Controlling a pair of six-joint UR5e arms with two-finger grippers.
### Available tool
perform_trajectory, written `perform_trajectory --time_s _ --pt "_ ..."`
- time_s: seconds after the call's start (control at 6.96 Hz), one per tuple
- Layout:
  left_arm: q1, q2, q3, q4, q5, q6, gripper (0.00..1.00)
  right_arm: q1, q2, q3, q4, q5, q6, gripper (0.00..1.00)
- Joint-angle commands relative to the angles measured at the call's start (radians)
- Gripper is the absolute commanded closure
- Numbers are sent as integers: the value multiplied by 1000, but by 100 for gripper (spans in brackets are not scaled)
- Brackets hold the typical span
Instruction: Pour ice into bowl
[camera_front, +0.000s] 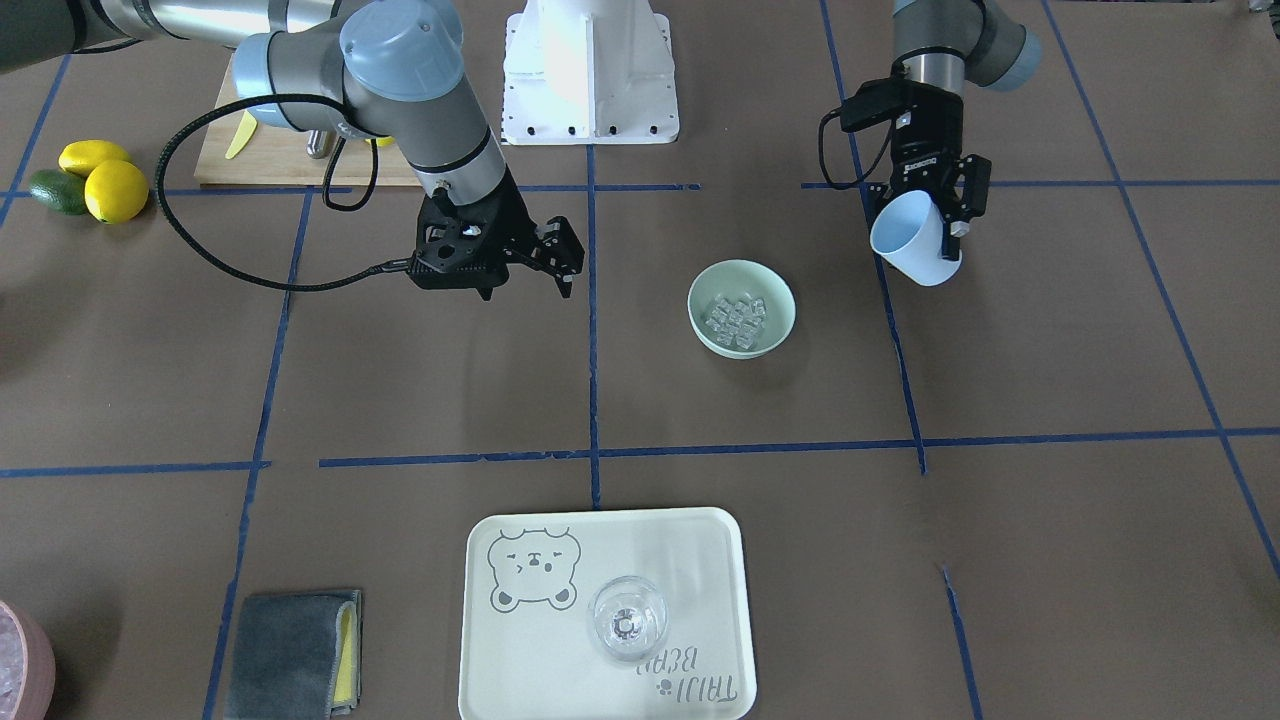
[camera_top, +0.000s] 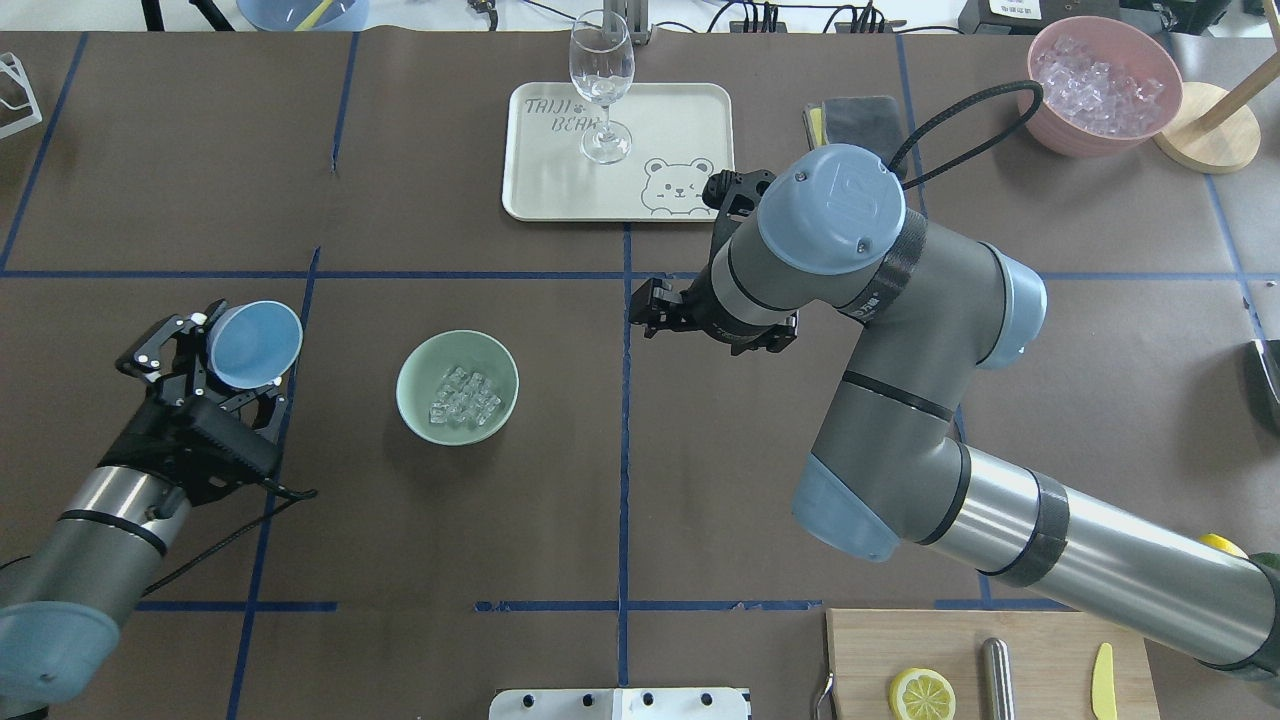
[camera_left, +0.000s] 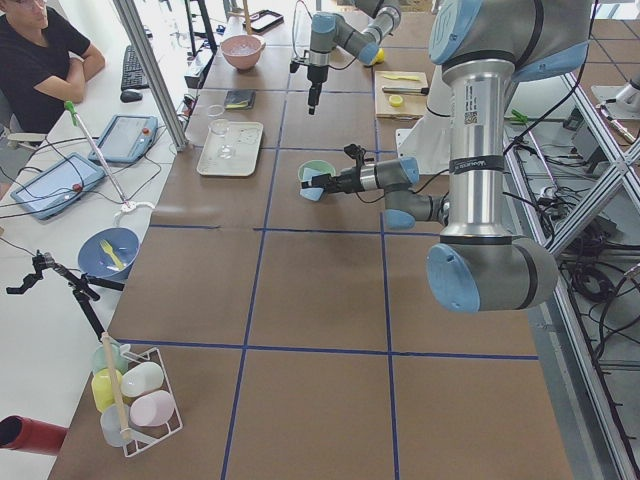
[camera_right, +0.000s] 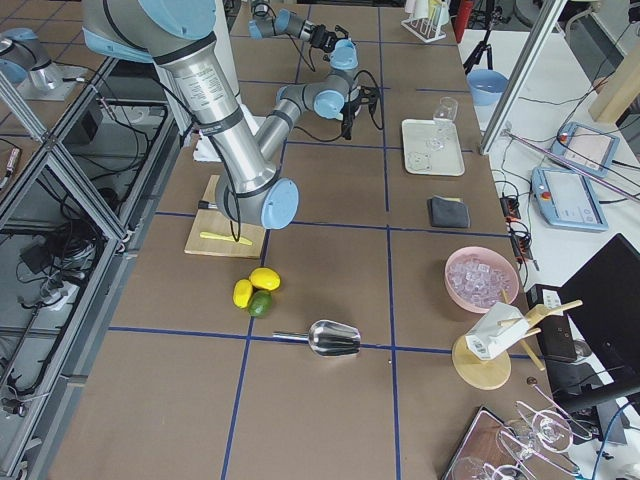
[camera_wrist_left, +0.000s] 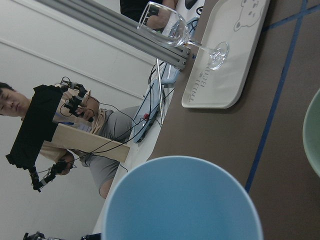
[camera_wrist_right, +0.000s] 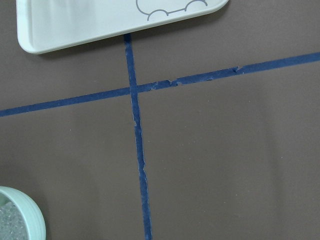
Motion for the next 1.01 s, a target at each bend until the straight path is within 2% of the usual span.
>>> perform_trajectory --time_s 0.0,0.14,0.29,0.57,0.86 --pt "-5 171 82 -293 -23 -107 100 -7 3 0 0 -1 1 0" --pt "-10 179 112 -350 -27 -174 100 -7 3 0 0 -1 1 0" --pt "-11 202 121 -352 -26 -393 100 -8 5 0 0 -1 1 0" --pt "-11 207 208 -354 -24 -649 100 -14 10 -2 0 -1 2 0" --pt "-11 205 234 -352 -20 -875 100 -19 11 -2 0 -1 11 0"
